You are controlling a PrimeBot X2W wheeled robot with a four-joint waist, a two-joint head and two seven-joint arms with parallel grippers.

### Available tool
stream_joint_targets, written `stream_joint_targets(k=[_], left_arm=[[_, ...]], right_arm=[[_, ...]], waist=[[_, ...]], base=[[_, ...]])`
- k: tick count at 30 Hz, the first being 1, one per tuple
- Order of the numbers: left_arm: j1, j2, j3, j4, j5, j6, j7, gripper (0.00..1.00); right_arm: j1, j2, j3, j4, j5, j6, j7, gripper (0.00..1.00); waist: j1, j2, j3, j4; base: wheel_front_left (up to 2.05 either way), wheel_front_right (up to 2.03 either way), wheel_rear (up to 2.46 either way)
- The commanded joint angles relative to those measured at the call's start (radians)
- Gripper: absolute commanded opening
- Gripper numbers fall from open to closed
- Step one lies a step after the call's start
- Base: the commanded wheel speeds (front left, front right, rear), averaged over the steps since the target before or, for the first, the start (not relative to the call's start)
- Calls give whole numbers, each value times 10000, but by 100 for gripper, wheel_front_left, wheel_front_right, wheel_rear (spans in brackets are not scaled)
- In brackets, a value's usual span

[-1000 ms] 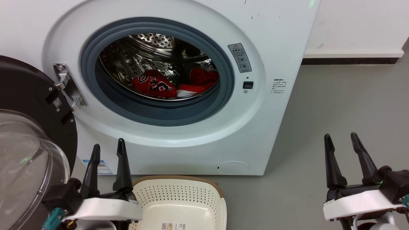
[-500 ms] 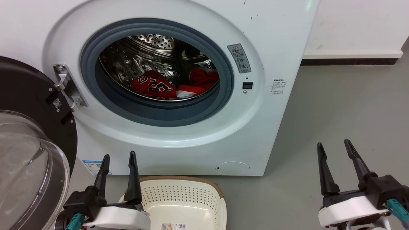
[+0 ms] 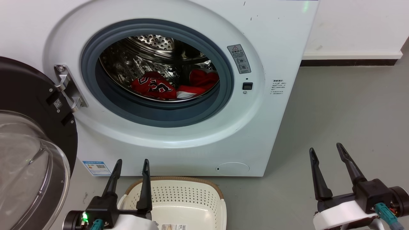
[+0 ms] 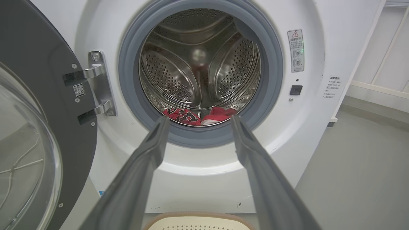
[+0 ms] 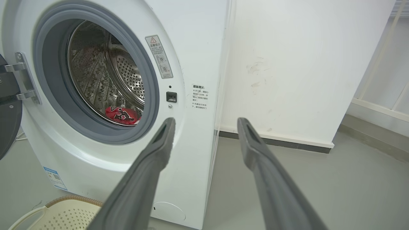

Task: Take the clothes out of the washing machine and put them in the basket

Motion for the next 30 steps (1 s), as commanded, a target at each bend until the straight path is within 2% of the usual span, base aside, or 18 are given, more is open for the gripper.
stream_joint_targets(k=[1, 11, 15, 20, 30], left_arm=[[65, 64, -26, -21, 180, 66, -66, 100], [198, 39, -26, -59, 778, 54, -258, 100], [253, 3, 4, 25, 1065, 65, -341, 100], [182, -36, 62, 72, 1038, -20, -345, 100], [190, -91, 128, 152, 1019, -176, -340, 100]], right_arm=[[116, -16, 8, -9, -113, -3, -92, 100], [87, -11, -157, 452, 450, -3, -277, 100], [50, -11, -156, 590, 330, -5, -364, 100], [31, -12, -150, 732, 842, -5, -351, 100], [-42, -11, -124, 733, 746, -5, -351, 100]], waist=[[0, 0, -7, -3], [0, 0, -45, -42], [0, 0, -44, -48], [0, 0, -29, -38], [0, 0, -18, -46]], base=[[0, 0, 0], [0, 0, 0], [0, 0, 0], [0, 0, 0], [0, 0, 0]])
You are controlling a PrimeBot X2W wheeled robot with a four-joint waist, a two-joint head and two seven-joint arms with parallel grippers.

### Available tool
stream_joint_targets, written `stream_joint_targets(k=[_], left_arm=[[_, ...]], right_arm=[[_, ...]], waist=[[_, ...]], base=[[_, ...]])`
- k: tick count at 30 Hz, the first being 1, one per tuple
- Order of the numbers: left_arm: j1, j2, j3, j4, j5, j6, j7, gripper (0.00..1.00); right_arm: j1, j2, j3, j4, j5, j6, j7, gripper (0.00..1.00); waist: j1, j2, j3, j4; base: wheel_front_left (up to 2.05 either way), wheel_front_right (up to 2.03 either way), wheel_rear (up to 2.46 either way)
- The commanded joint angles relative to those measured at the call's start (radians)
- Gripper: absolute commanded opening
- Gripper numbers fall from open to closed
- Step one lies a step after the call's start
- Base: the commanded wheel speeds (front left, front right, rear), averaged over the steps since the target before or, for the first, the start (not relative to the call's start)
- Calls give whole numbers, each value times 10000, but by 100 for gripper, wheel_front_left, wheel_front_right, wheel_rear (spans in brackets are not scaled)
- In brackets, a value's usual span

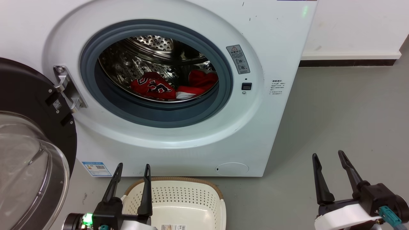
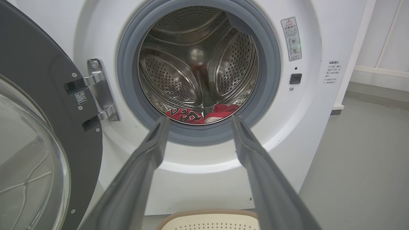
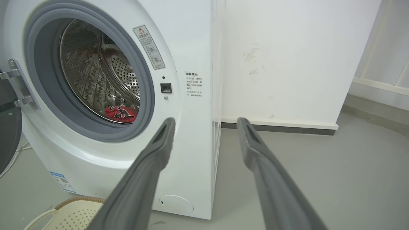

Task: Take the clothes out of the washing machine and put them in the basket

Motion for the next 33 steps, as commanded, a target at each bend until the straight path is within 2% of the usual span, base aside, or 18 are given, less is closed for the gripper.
stream_joint_targets(k=[1, 8, 11, 15, 21, 22, 25, 33], left_arm=[[-5, -10, 5, 15, 6, -45, -49, 100], [-4, -26, 87, 59, 58, -146, -40, 100], [-185, -9, 302, 265, -52, -155, -36, 100], [-935, 345, 503, 830, 67, -433, -40, 100], [-3376, 1233, 901, 2374, -63, -884, -40, 100], [-3376, 1233, 901, 2374, -63, -884, -40, 100], [-5044, 1824, 935, 3403, -20, -1102, 45, 100], [-10411, 3794, 495, 5736, 188, -1501, 2402, 100]], right_arm=[[-71, -1, 12, -13, -66, -7, -21, 100], [-160, -1, 31, 11, -89, -5, -21, 100], [-382, 0, 100, -48, -42, -5, -21, 100], [-665, 0, 117, -213, 102, -7, -21, 100], [-1136, 6, 89, -431, 493, -7, -20, 100], [-1136, 6, 89, -431, 493, -7, -20, 100], [-1350, 8, 95, -485, 676, -7, -20, 100], [-1979, 14, 531, -842, 972, -8, -20, 100]], waist=[[0, 0, 7, -4], [0, 0, 202, -217], [0, 0, 629, -520], [0, 0, 1511, -1073], [0, 0, 3125, -1746], [0, 0, 3125, -1746], [0, 0, 3938, -1979], [0, 0, 6191, -2512]], base=[[0, 0, 0], [0, 0, 0], [0, 0, 0], [0, 0, 0], [0, 0, 0], [0, 0, 0], [0, 0, 0], [0, 0, 0]])
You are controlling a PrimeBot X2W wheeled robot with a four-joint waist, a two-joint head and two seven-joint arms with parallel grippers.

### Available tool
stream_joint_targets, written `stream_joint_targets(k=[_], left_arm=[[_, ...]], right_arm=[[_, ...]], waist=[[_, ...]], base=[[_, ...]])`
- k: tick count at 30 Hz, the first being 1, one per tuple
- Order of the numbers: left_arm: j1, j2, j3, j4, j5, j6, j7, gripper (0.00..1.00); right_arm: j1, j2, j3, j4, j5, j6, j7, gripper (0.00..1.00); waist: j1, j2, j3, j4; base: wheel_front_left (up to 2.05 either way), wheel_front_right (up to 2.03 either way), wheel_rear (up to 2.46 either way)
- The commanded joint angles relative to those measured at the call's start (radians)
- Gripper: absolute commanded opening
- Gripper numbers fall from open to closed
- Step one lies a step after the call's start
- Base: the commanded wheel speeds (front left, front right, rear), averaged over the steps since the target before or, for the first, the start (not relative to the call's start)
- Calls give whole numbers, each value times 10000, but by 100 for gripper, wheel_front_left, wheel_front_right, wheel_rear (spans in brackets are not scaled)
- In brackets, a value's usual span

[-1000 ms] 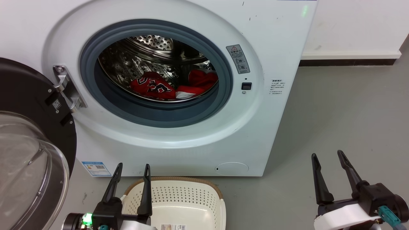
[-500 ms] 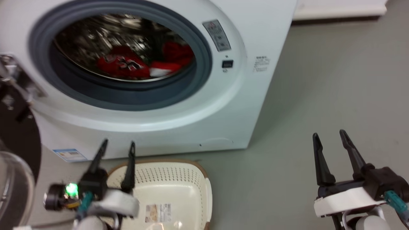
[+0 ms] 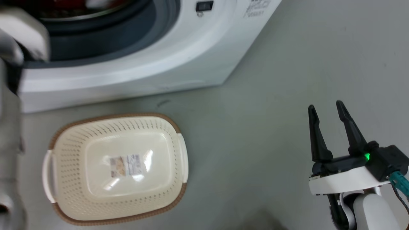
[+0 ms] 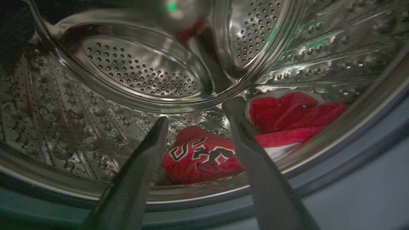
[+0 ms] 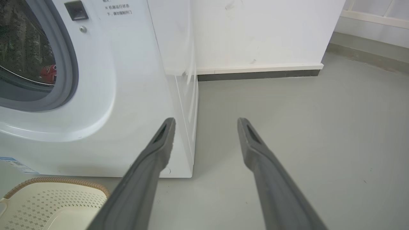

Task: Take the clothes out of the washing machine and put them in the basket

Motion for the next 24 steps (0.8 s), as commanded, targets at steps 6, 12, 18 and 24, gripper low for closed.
stream_joint_targets(k=[6, 12, 18, 24], left_arm=[[-2661, 963, -1007, 1062, 97, -54, 1801, 100], [-4715, 2001, -2705, 1884, -259, -50, 3991, 100], [-6068, 2812, -4074, 2327, -902, -52, 5666, 100], [-6797, 3446, -4860, 2536, -1529, -53, 6835, 100]], right_arm=[[-464, 26, 295, -318, 456, -8, -18, 100], [-445, 24, 707, -583, 854, -8, -19, 100], [-248, 26, 1293, -649, 990, -10, -18, 100], [-146, 24, 1630, -791, 1209, -10, -18, 100]], waist=[[-3, 0, 2076, -1036], [-3, 0, 2768, -1579], [-3, 0, 3188, -2033], [-3, 0, 3475, -2353]], base=[[0, 0, 0], [0, 0, 0], [0, 0, 0], [0, 0, 0]])
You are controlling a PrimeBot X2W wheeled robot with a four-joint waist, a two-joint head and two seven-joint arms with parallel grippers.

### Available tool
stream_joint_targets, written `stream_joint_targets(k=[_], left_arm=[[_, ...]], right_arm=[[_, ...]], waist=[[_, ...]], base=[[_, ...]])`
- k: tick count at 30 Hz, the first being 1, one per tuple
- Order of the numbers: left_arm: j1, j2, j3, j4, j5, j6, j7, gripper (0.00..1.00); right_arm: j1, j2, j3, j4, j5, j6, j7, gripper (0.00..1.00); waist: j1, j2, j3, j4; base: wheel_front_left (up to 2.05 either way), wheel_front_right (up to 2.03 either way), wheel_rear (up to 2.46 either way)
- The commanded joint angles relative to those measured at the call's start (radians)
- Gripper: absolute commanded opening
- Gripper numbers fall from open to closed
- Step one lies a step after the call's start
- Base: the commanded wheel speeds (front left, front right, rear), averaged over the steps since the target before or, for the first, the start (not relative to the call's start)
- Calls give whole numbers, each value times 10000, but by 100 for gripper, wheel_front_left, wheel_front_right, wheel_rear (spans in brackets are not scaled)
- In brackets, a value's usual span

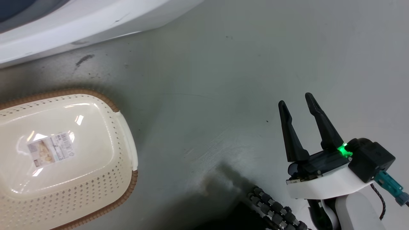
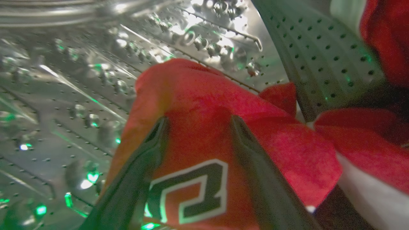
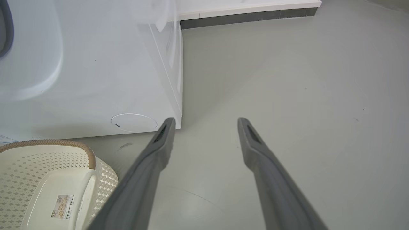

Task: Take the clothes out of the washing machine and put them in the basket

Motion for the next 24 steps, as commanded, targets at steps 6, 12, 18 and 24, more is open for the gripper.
stream_joint_targets(k=[6, 12, 18, 24], left_arm=[[-123, 348, -266, 228, -682, 17, 686, 100], [0, 357, -449, 404, -1135, 17, 1177, 0], [-258, 523, -617, 164, -1322, 16, 690, 0], [182, 110, -450, 326, -1552, 323, -1050, 0]], right_arm=[[101, 28, 129, -131, 136, -10, -18, 100], [16, 26, 133, -212, 204, -10, -18, 100], [-130, 26, 107, -223, 152, -10, -18, 100], [-381, 22, -170, -113, -87, -10, -19, 100]], waist=[[-2, 0, 217, -175], [-2, 0, 286, -131], [-2, 0, 251, -134], [-2, 0, -300, 158]], base=[[0, 0, 0], [0, 0, 0], [0, 0, 0], [0, 0, 0]])
